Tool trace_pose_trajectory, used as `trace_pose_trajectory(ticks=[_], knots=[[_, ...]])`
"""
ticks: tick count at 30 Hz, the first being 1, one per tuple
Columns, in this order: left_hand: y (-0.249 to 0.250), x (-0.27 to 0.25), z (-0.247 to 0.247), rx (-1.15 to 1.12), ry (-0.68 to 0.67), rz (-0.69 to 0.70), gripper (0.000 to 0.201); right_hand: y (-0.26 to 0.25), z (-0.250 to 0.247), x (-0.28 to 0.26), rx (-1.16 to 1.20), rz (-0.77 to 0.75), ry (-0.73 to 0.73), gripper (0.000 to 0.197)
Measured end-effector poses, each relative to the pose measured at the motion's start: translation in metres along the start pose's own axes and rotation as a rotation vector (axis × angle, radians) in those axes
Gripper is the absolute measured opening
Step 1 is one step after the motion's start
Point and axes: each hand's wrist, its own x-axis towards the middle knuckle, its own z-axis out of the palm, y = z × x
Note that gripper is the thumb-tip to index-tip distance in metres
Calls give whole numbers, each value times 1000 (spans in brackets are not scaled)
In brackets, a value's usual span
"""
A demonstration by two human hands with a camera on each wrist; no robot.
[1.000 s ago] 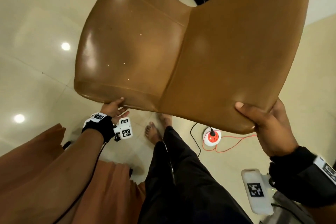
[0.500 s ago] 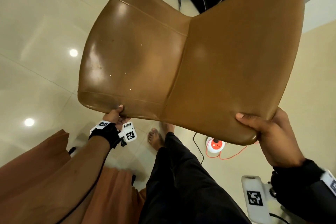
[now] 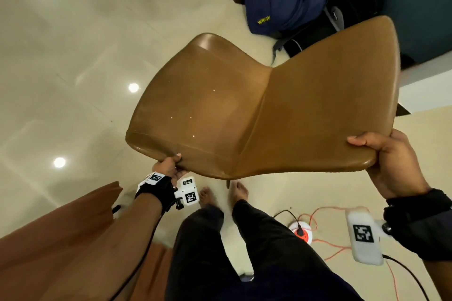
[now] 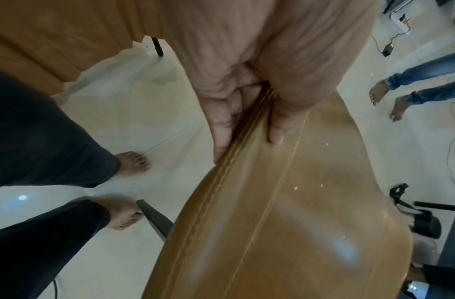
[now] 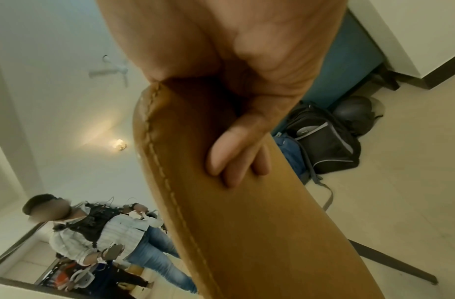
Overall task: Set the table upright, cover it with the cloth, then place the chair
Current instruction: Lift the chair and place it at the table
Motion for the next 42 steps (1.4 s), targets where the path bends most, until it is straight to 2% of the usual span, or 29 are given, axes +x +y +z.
trace_pose_trajectory(ticks=[6,9,13,14,16,18,24,28,30,32,33,35,38,42], knots=[[43,-3,-45,-127,12,-35,33,-65,89,27,-68,-76,-112,27],[69,1,-80,-231,12,-42,36,-92,152,49,-139,-92,-163,16],[104,9,-131,-391,31,-70,36,-118,240,72,-242,-70,-252,12],[117,10,-146,-422,37,-70,33,-122,266,78,-280,-65,-294,15],[132,16,-170,-483,45,-67,29,-129,307,86,-334,-52,-341,35],[150,22,-200,-574,65,-61,33,-142,368,77,-362,-110,-427,25],[190,39,-275,-850,173,-73,35,-180,550,56,-498,-170,-669,34],[203,63,-309,-1029,237,-106,45,-196,663,16,-585,-261,-872,19],[218,68,-322,-1152,254,-107,36,-202,723,-1,-628,-315,-973,20],[238,66,-335,-1250,273,-121,17,-205,786,-22,-682,-375,-1071,17],[244,70,-342,-1289,281,-131,16,-206,812,-33,-703,-405,-1096,17],[260,73,-356,-1366,291,-139,30,-207,870,-56,-723,-428,-1186,14],[281,82,-378,-1456,332,-192,43,-200,951,-92,-797,-462,-1324,17],[300,91,-415,-1709,376,-153,25,-177,1051,-157,-865,-471,-1510,30]])
